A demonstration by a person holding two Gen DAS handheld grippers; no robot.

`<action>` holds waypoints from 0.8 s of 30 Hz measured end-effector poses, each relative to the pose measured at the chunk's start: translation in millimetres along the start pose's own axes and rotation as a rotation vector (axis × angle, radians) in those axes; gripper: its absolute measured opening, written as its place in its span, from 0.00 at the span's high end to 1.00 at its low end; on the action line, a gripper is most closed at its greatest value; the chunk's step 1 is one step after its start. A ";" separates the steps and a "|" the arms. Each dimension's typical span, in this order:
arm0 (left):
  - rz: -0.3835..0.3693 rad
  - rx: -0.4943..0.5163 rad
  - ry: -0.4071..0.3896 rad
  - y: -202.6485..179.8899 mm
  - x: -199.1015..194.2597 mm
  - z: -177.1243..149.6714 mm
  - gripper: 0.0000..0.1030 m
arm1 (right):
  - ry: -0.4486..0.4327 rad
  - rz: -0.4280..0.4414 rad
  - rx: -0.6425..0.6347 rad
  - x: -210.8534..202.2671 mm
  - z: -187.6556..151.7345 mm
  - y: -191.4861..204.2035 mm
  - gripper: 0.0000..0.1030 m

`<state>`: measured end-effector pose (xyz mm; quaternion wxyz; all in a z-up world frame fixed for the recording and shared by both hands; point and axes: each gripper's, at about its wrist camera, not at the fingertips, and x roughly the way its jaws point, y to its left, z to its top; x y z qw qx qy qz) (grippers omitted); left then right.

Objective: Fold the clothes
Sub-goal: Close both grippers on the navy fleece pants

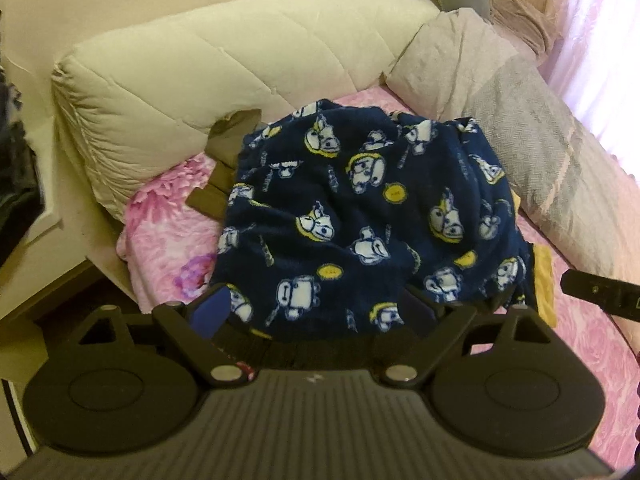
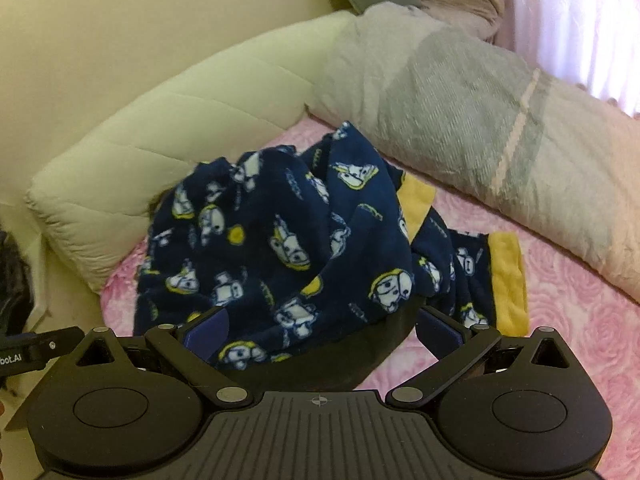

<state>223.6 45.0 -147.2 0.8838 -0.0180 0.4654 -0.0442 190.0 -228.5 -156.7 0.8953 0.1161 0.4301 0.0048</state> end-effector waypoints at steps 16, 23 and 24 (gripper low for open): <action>-0.024 -0.082 0.106 39.0 125.7 35.4 0.23 | 0.090 -0.066 0.103 120.2 26.1 -16.2 0.01; -0.022 -0.174 0.137 54.9 176.1 40.7 0.21 | 0.114 -0.094 0.158 171.2 35.9 -28.3 0.01; -0.024 -0.185 0.147 56.8 183.3 40.4 0.21 | 0.118 -0.096 0.162 176.3 35.9 -29.3 0.01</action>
